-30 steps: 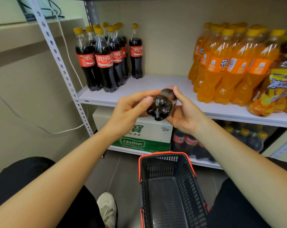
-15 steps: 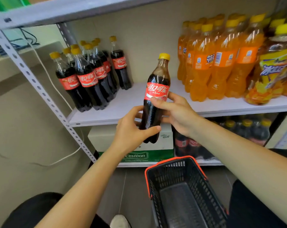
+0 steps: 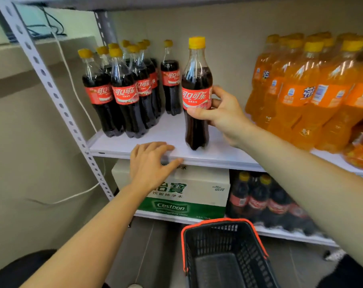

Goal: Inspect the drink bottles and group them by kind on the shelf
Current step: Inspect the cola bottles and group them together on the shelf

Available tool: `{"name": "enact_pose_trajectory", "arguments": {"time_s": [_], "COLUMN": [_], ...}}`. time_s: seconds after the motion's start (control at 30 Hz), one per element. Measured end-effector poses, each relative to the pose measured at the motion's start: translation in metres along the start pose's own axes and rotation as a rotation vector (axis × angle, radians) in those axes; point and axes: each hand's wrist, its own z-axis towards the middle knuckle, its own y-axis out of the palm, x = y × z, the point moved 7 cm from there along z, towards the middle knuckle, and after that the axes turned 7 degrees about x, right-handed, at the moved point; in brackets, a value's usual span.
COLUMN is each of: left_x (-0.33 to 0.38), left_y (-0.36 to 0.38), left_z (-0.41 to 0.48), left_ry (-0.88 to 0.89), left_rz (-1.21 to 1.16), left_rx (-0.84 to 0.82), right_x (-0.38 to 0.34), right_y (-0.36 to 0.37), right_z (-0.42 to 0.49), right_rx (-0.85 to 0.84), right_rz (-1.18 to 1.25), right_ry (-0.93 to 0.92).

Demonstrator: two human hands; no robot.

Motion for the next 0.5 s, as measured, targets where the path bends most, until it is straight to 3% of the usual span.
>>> {"name": "enact_pose_trajectory", "arguments": {"time_s": [0.17,0.5], "left_x": [-0.031,-0.055], "left_y": [0.0,-0.007], "left_z": [0.005,0.017], "left_ry": [-0.192,-0.287], "left_rz": [0.039,0.055], "left_rx": [0.064,0.073], "right_x": [0.011,0.052], "right_y": [0.04,0.079], "right_z": [0.045,0.124], "right_rx": [-0.001,0.154], "right_rz": [-0.073,-0.14], "right_ry": [-0.058,-0.089]}}
